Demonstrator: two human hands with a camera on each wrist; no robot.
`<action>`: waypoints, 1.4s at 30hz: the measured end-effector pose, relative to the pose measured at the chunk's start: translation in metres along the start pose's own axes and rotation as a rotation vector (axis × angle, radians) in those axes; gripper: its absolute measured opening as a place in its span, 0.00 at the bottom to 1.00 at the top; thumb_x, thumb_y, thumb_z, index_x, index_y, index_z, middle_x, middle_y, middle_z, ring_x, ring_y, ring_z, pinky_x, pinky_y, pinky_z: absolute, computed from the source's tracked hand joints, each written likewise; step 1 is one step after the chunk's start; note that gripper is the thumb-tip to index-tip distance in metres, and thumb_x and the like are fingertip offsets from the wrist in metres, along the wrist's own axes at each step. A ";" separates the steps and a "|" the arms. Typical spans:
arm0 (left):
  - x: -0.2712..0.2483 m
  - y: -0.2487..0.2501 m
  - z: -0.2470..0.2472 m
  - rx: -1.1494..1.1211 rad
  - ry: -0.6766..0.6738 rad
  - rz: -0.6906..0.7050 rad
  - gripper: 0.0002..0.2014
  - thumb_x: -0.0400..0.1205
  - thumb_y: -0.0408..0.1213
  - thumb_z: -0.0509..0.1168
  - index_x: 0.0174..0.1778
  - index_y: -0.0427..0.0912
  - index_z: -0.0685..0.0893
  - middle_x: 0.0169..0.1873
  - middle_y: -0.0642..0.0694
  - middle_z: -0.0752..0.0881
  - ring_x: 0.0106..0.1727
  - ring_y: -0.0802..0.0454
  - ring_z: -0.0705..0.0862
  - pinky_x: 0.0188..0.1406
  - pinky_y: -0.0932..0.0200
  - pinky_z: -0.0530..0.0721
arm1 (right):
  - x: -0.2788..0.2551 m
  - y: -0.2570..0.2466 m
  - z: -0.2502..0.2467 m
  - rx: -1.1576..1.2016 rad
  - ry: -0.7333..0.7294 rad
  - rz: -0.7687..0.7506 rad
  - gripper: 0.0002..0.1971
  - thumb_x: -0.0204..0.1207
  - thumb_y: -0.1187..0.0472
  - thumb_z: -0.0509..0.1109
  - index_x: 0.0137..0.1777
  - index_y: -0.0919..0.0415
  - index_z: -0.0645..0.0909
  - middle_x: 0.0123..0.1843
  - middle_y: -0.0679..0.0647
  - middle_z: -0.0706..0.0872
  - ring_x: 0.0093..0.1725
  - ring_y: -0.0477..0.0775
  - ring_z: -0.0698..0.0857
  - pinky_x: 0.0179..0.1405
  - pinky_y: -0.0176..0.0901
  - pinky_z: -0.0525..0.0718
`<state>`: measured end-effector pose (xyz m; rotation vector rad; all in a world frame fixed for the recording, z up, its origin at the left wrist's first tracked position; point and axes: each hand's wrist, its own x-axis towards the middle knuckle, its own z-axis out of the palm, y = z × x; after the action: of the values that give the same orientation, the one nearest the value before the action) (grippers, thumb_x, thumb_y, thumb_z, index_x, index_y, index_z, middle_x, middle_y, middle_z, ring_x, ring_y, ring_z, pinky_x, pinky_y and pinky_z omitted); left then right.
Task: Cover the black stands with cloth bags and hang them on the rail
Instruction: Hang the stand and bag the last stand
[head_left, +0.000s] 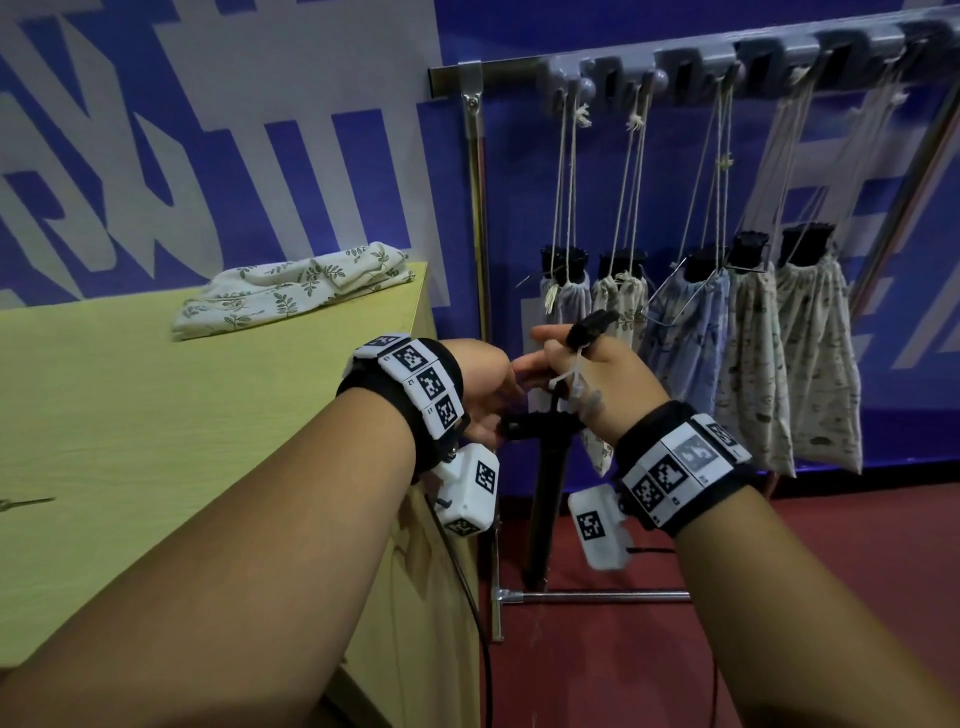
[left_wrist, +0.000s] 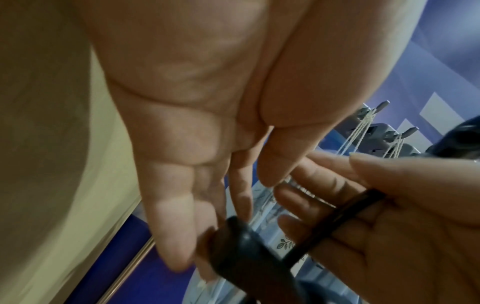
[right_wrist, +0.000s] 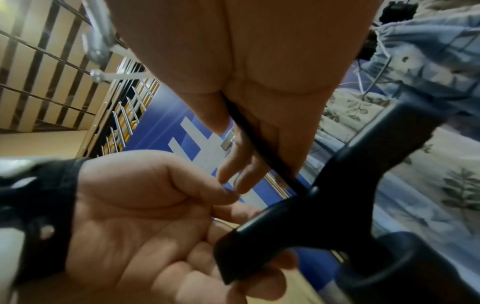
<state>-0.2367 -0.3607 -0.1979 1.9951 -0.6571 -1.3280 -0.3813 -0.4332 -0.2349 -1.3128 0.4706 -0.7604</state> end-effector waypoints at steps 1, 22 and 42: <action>-0.001 0.002 0.000 0.021 0.031 0.012 0.09 0.89 0.34 0.57 0.54 0.38 0.83 0.51 0.42 0.86 0.47 0.44 0.86 0.48 0.50 0.84 | 0.000 0.002 0.000 -0.037 0.035 0.008 0.09 0.95 0.63 0.59 0.64 0.67 0.79 0.39 0.59 0.92 0.40 0.58 0.94 0.46 0.54 0.95; -0.028 0.008 0.009 0.128 -0.041 0.315 0.06 0.83 0.24 0.68 0.45 0.39 0.84 0.33 0.42 0.91 0.54 0.39 0.92 0.69 0.40 0.87 | 0.004 0.010 -0.018 -0.784 0.202 0.047 0.12 0.86 0.60 0.63 0.58 0.62 0.88 0.37 0.59 0.85 0.36 0.60 0.84 0.36 0.47 0.83; -0.077 0.025 -0.024 -0.210 0.051 0.409 0.09 0.84 0.28 0.64 0.54 0.41 0.88 0.41 0.40 0.87 0.48 0.41 0.90 0.49 0.48 0.93 | -0.006 -0.044 0.042 -0.531 0.286 -0.338 0.13 0.88 0.43 0.71 0.60 0.50 0.88 0.49 0.44 0.92 0.50 0.45 0.91 0.55 0.49 0.89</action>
<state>-0.2431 -0.3173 -0.1262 1.6146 -0.8139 -1.0490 -0.3658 -0.4033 -0.1837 -1.8157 0.7228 -1.1649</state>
